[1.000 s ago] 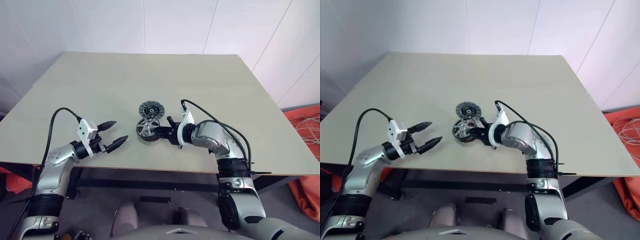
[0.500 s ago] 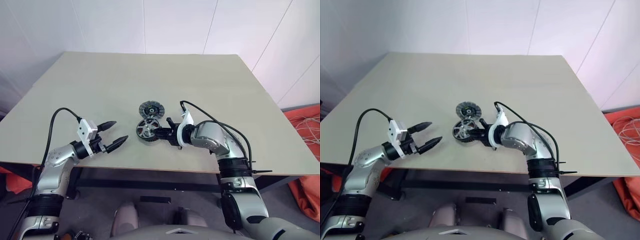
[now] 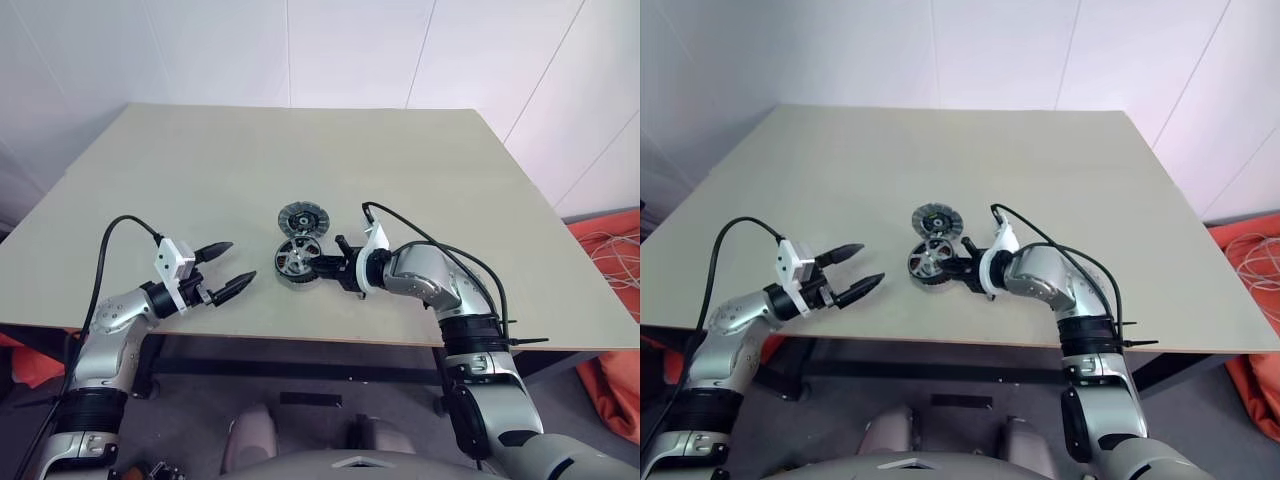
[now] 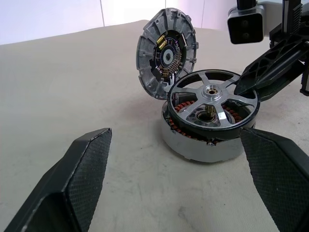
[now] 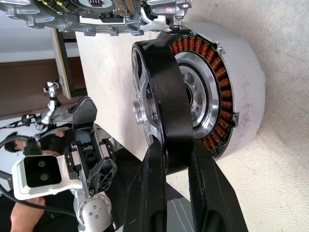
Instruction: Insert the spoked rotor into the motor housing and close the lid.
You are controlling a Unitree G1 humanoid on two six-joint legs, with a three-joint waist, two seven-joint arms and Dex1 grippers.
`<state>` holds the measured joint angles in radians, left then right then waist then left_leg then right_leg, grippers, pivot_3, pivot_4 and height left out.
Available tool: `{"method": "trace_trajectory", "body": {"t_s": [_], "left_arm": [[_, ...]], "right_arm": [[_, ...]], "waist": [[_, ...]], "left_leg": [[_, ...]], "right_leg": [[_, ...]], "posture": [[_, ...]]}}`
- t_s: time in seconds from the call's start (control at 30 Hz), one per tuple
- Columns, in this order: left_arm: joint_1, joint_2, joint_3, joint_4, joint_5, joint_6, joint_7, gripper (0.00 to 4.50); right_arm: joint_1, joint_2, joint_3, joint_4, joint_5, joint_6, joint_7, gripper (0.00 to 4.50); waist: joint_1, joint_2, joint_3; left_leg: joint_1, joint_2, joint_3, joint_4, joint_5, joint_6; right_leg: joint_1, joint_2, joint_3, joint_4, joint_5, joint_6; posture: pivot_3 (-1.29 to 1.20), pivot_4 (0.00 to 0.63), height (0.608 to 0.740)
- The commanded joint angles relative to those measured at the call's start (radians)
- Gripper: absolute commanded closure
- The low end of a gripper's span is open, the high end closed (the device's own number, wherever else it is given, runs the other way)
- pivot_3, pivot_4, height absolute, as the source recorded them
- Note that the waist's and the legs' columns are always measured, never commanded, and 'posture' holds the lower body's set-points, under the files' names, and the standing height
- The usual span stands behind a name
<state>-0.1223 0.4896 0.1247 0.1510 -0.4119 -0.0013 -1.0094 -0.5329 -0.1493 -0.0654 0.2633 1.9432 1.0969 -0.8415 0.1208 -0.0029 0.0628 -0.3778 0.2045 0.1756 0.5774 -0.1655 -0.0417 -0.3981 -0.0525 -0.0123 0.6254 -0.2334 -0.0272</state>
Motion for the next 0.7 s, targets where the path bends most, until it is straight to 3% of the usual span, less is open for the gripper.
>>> {"method": "trace_trajectory", "body": {"t_s": [0.03, 0.37, 0.7], "left_arm": [[-0.017, 0.009, 0.011, -0.021, -0.002, -0.015, 0.004, 0.0], [-0.02, 0.01, 0.011, -0.02, -0.002, -0.015, 0.001, 0.0], [-0.019, 0.012, 0.009, -0.022, 0.0, -0.013, 0.0, 0.0]], "right_arm": [[-0.031, -0.003, 0.007, -0.002, 0.027, -0.008, 0.02, 4.2], [-0.04, -0.007, 0.023, 0.001, 0.027, -0.002, 0.05, 4.2], [-0.048, -0.027, 0.028, 0.002, 0.014, -0.002, 0.054, 0.76]], "waist": [[0.0, 0.0, 0.0], [0.0, 0.0, 0.0], [0.0, 0.0, 0.0]], "left_leg": [[0.0, 0.0, 0.0, 0.0, 0.0, 0.0], [0.0, 0.0, 0.0, 0.0, 0.0, 0.0], [0.0, 0.0, 0.0, 0.0, 0.0, 0.0]], "right_leg": [[0.0, 0.0, 0.0, 0.0, 0.0, 0.0], [0.0, 0.0, 0.0, 0.0, 0.0, 0.0], [0.001, 0.0, 0.0, 0.0, 0.0, 0.0]], "posture": [[0.0, 0.0, 0.74], [0.0, 0.0, 0.74], [0.0, 0.0, 0.74]]}}
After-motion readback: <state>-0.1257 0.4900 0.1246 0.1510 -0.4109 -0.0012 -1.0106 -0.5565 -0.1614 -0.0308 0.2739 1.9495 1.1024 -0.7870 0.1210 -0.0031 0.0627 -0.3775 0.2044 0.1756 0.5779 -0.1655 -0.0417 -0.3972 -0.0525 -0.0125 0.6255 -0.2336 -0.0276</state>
